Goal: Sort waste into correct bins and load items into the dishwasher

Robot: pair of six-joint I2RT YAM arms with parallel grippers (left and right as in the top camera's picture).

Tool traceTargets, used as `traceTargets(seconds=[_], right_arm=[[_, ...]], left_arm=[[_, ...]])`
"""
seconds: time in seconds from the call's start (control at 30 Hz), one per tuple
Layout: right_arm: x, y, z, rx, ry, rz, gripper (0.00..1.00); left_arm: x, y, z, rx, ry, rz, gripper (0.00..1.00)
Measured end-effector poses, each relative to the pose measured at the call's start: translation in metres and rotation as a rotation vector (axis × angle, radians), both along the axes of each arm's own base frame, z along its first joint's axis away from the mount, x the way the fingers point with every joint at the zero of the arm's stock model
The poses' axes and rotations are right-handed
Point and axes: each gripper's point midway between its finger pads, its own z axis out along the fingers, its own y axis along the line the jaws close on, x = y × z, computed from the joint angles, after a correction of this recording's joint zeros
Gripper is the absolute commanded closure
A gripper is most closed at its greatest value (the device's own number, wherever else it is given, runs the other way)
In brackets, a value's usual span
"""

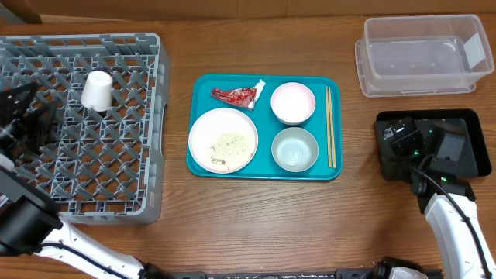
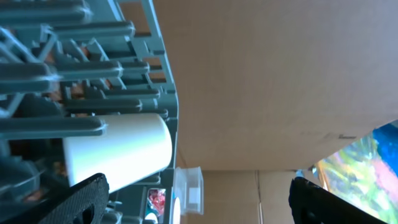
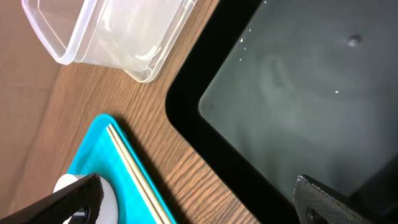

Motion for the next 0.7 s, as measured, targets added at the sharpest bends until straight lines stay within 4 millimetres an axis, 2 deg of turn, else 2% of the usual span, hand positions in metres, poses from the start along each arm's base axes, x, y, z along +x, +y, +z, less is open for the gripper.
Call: traceTargets(seconds=[0.1,0.17,0.2,0.23,0.27,0.3,0.33,0.4,0.47,0.57,0.63,0.7], right_arm=[[0.000,0.000,0.000,0.001,0.000,0.000,0.00],[0.000,0.000,0.000,0.000,0.000,0.001,0.00],[0.000,0.000,0.000,0.001,0.000,-0.001,0.00],[0.000,0.000,0.000,0.000,0.000,0.000,0.00],[0.000,0.000,0.000,0.000,0.000,0.000,0.00],[0.000,0.000,0.000,0.001,0.000,0.000,0.00],[0.000,0.000,0.000,0.000,0.000,0.000,0.00],[0.000,0.000,0.000,0.000,0.000,0.000,0.00],[0.000,0.000,0.000,0.001,0.000,0.000,0.00],[0.000,0.000,0.000,0.000,0.000,0.000,0.00],[0.000,0.000,0.000,0.001,0.000,0.000,0.00],[0.000,0.000,0.000,0.001,0.000,0.000,0.00]], left_arm=[[-0.003,0.005,0.000,-0.012,0.008,0.011,0.05],[-0.003,0.004,0.001,-0.016,0.011,0.010,0.11],[-0.002,0.002,0.003,-0.016,0.012,0.008,0.18],[-0.001,0.001,0.006,-0.018,0.014,0.007,0.31],[0.001,-0.002,0.012,-0.010,0.012,0.008,0.53],[0.002,-0.005,0.020,0.005,0.004,0.007,0.89],[0.004,-0.010,0.032,0.026,-0.008,0.006,0.96],[0.008,-0.025,0.067,0.093,-0.051,0.000,0.96],[0.012,-0.048,0.111,0.177,-0.116,-0.016,0.96],[0.016,-0.107,0.185,0.330,-0.262,-0.076,0.96],[0.016,-0.142,0.215,0.407,-0.346,-0.116,0.96],[0.018,-0.182,0.232,0.450,-0.384,-0.156,0.96]])
